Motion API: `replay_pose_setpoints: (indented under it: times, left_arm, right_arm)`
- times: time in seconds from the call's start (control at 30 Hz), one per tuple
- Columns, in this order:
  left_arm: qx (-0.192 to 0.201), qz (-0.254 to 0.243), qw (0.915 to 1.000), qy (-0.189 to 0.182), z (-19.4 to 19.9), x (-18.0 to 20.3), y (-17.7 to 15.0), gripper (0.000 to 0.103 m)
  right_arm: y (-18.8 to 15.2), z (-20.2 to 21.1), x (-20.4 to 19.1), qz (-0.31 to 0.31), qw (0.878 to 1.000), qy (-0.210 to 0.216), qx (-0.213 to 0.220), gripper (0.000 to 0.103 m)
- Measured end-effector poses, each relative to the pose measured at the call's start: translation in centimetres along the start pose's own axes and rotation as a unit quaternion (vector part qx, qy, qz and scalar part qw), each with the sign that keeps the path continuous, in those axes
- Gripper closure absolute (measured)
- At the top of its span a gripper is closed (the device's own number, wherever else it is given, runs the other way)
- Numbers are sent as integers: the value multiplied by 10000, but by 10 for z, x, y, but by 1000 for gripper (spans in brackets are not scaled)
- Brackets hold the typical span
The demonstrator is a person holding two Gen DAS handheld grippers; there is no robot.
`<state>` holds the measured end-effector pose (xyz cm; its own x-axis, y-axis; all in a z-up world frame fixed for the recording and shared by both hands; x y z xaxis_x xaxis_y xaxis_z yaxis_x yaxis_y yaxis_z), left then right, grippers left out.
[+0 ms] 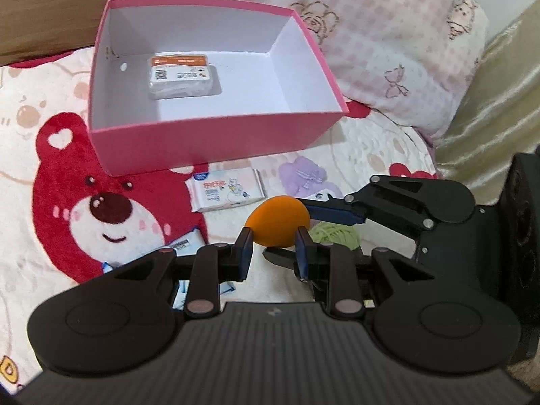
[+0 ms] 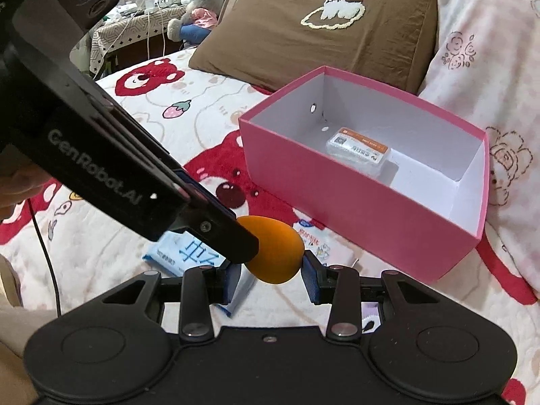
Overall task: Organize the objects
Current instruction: 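Lift the orange sponge with the left gripper and carry it into the pink box, then open the left gripper to drop the sponge inside the pink box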
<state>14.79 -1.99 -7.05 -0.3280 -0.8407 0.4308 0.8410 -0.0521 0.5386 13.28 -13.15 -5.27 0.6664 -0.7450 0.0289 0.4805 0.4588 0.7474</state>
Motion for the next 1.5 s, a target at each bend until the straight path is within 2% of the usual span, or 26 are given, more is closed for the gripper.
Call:
replay_pose_setpoints:
  times: [0.1,0.47,0.73,0.87,0.93,1.07,1.2,1.5]
  left_arm:
    - [-26,-4,10000,86,5,-2,18,79]
    - [397,-123,9957,825,0,-17,97,79]
    - [832,188,9921,922,-28,-42,145,79]
    - [1158,453,9875,969,-51,-62,161,79]
    - [1236,598,9861,935,-62,-73,168,79]
    - [1255,649,9855,941,-84,-86,181,79]
    - [1236,790,9846,950,-106,-93,187,79]
    - [1176,928,9842,947,-132,-108,192,79]
  right_arm:
    - [16,-3,2,31,10000,-52,-19,59]
    - [90,-37,39,-144,9996,-220,73,59]
    - [123,-72,82,-491,9986,-172,-1,59]
    - [131,-101,105,-794,9967,-145,-66,59]
    - [135,-116,111,-687,9973,-257,-88,59]
    - [137,-140,126,-719,9971,-222,-150,59]
    - [134,-162,133,-176,9992,-312,-173,59]
    - [129,-196,148,-34,9987,-247,-453,59]
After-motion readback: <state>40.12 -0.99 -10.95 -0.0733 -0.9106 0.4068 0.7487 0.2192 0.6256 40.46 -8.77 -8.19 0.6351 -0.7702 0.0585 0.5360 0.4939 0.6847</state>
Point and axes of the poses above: each gripper's, at about its wrist camera, not at the fingertips, and z roughly against the way its jaws point, x to its right, y to its top, the point moved 5 cm from there along -z, roughly the way its jaws point, and after that the axes turned 7 degrees about x, right-handed, at the moved point
